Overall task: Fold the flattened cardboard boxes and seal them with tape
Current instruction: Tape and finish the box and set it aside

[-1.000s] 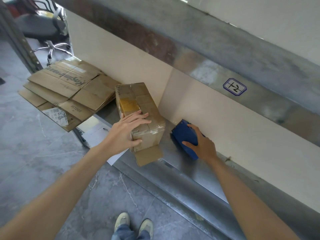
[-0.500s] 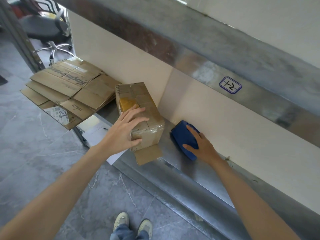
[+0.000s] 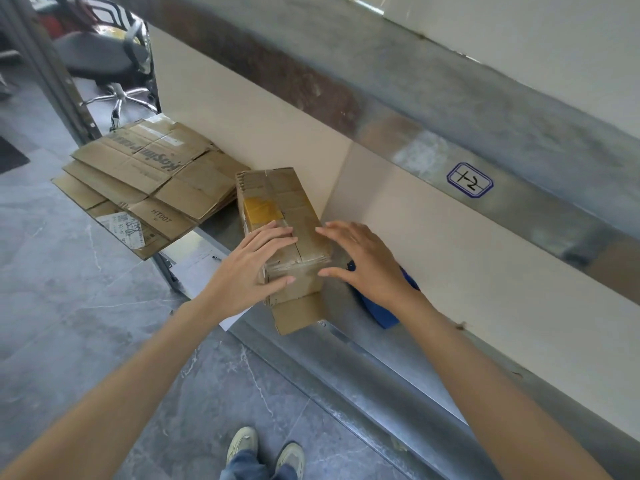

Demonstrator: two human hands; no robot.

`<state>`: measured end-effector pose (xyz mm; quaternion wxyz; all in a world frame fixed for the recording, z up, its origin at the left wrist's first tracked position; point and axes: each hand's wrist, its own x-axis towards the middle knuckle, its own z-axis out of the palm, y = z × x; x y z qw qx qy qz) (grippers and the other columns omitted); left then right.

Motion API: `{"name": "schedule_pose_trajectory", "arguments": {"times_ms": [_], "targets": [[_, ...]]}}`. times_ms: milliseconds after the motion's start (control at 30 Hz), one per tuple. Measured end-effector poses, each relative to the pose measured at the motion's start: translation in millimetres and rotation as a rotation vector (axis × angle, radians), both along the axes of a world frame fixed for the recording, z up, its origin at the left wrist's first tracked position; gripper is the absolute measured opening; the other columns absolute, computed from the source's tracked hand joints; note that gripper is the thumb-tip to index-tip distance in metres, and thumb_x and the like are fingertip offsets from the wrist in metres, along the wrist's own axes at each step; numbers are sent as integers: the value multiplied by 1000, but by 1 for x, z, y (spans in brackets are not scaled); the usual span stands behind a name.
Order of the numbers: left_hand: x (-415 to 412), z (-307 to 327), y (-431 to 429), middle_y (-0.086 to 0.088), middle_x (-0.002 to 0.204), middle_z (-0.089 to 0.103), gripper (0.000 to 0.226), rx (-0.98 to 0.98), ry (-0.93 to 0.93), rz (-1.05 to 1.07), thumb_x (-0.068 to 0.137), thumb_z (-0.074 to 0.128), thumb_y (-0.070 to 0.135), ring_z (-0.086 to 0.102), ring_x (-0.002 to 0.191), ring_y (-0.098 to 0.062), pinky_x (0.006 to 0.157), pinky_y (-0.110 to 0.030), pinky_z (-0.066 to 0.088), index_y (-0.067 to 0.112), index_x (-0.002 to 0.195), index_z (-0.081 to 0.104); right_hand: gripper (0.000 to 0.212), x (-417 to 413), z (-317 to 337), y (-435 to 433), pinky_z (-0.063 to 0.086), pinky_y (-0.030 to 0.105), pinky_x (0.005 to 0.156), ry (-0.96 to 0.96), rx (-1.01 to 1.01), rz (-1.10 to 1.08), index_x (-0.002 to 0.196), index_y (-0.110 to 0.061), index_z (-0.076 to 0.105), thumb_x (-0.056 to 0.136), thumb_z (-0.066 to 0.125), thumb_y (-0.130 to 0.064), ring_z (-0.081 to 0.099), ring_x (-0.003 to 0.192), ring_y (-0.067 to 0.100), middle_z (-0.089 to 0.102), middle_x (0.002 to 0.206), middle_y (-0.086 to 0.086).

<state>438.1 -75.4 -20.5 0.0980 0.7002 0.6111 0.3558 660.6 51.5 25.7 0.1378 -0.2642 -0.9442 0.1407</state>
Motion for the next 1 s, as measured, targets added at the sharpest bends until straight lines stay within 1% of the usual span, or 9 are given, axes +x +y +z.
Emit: {"name": "schedule_pose_trajectory", "arguments": {"times_ms": [167, 267, 400, 533, 633, 733, 833, 933, 1000], "targets": [[3, -2, -1, 8, 149, 47, 50, 30, -18, 58, 92, 64, 41, 34, 145, -12, 111, -39, 42, 23, 137, 58, 62, -19, -6, 4, 38, 37, 105, 76, -35, 17, 134, -18, 63, 78, 78, -40, 48, 126, 22, 58, 136, 1], [2, -4, -1, 9, 147, 51, 50, 16, -51, 52, 91, 66, 40, 35, 145, -11, 114, -41, 40, 24, 138, 58, 55, -19, -10, 6, 42, 40, 102, 144, -44, -11, 127, -19, 68, 76, 81, -37, 52, 122, 24, 63, 129, -1], [0, -1, -1, 13, 146, 51, 49, -13, -85, 40, 91, 69, 39, 33, 145, -8, 115, -40, 38, 27, 137, 59, 54, -17, -7, 10, 40, 40, 105, 94, -38, 0, 128, -25, 67, 78, 79, -43, 49, 127, 20, 61, 131, -6], [1, 5, -1, 19, 143, 53, 46, -43, -172, 78, 89, 56, 42, 35, 143, -1, 116, -40, 37, 30, 133, 61, 43, -19, -5, 10, 35, 32, 107, 99, -40, -22, 125, -28, 69, 86, 73, -43, 45, 130, 14, 61, 129, -10], [3, 6, -3, 18, 140, 56, 45, -36, -196, 105, 85, 56, 39, 39, 141, -1, 109, -41, 46, 29, 128, 63, 32, -24, -7, 3, 42, 34, 102, 174, -30, -61, 117, -21, 73, 86, 75, -29, 52, 120, 17, 64, 120, -6], [0, 6, -4, 13, 144, 55, 43, -70, -238, 112, 84, 55, 39, 50, 135, -9, 97, -44, 54, 26, 125, 59, 24, -28, -9, -2, 45, 38, 99, 218, -36, -121, 114, -19, 75, 90, 71, -22, 54, 116, 18, 66, 118, -4], [-6, 7, -4, 13, 144, 55, 36, -71, -259, 58, 87, 56, 31, 41, 141, -5, 108, -36, 46, 19, 120, 62, 25, -27, -9, -4, 43, 40, 101, 202, -66, -126, 118, -20, 73, 94, 67, -26, 53, 119, 18, 65, 122, -5], [-9, 5, -5, 10, 146, 52, 32, -56, -266, 19, 90, 67, 9, 34, 145, -4, 119, -35, 32, 15, 121, 65, 32, -19, -7, 0, 37, 39, 109, 146, -141, -76, 126, -24, 69, 97, 61, -34, 47, 128, 15, 61, 131, -10], [-9, 4, -6, 7, 146, 52, 35, -46, -270, 20, 90, 68, 2, 34, 145, -5, 121, -34, 29, 12, 124, 66, 32, -15, -7, 3, 35, 38, 111, 125, -145, -41, 129, -25, 66, 98, 61, -26, 45, 131, 15, 59, 135, -11]]}}
